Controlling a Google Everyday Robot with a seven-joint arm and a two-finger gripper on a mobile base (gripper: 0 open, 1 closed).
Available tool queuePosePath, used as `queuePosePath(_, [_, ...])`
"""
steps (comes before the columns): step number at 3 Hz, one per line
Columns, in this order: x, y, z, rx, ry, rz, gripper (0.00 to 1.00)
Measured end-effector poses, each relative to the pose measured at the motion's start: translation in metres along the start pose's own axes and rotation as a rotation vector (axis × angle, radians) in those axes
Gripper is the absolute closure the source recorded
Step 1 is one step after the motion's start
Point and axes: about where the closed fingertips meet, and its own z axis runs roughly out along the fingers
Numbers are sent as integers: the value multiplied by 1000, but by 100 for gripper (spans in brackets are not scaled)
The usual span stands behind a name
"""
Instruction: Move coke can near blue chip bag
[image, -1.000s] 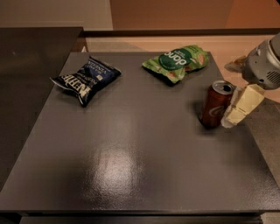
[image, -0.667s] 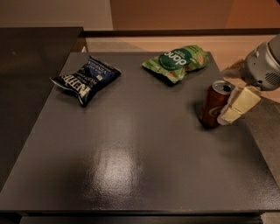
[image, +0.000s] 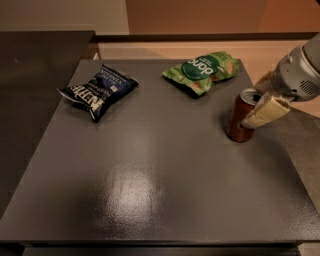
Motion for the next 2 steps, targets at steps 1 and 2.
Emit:
queuePosePath(1, [-19, -1, -3, -13, -6, -4, 87])
queuePosePath(2, [-31, -1, -5, -20, -9, -5, 100])
